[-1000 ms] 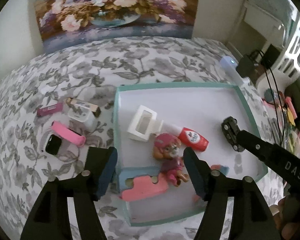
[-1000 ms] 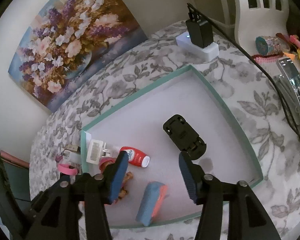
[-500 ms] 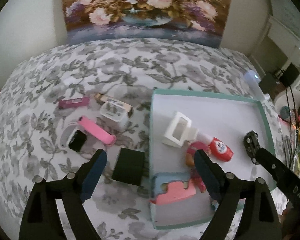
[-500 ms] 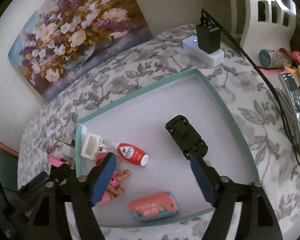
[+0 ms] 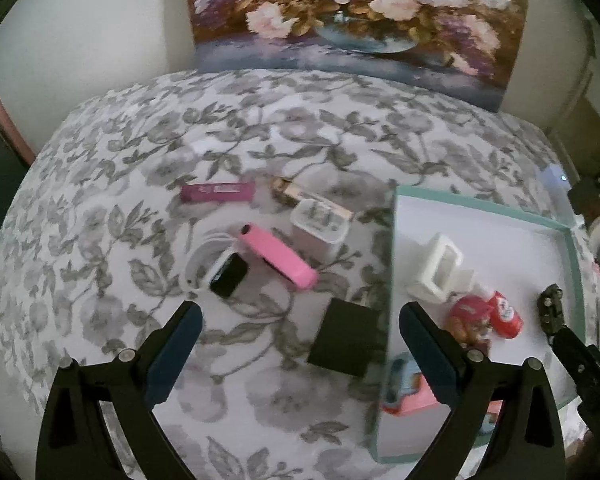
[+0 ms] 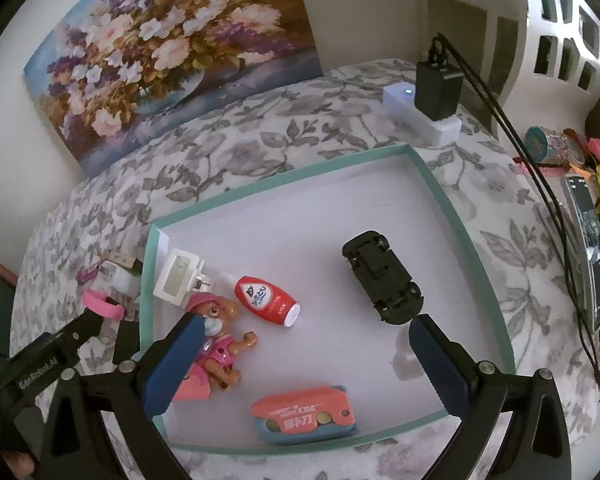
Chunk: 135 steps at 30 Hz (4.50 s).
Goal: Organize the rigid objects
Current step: 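Move the left gripper toward the white cable beside the pink band, then grasp the white cable with the left gripper, then grasp the black charger with the right gripper while the left holds the cable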
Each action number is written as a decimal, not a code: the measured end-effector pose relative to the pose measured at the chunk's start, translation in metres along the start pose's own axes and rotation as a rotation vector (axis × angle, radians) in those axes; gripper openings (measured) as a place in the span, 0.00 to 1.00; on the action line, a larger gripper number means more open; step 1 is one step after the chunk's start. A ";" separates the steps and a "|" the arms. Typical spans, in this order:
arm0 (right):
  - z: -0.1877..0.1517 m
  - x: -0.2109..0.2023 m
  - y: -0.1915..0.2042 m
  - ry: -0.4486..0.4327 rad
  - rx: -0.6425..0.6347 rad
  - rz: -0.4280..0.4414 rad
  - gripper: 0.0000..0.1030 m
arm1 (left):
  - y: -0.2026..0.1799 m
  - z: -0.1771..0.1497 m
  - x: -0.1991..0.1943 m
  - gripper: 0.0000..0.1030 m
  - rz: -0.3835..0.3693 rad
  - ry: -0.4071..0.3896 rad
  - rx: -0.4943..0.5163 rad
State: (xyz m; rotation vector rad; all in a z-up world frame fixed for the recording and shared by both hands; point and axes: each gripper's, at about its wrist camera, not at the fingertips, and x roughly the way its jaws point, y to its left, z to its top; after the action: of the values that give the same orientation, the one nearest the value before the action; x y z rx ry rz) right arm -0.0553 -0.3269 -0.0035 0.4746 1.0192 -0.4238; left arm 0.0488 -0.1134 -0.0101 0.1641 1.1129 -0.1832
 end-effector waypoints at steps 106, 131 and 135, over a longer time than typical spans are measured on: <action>-0.020 0.035 0.156 0.069 -0.223 0.219 0.97 | 0.107 0.013 0.020 0.54 -0.091 0.101 -0.176; -0.046 0.048 0.184 0.152 -0.348 0.206 0.57 | 0.117 0.002 0.008 0.54 -0.151 0.098 -0.227; -0.045 0.053 0.183 0.165 -0.325 0.184 0.56 | 0.115 0.002 0.010 0.54 -0.154 0.105 -0.226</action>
State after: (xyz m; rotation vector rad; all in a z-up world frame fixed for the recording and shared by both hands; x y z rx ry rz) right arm 0.0368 -0.1576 -0.0375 0.3101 1.1681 -0.0520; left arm 0.0813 -0.0022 -0.0132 -0.1154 1.2424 -0.1859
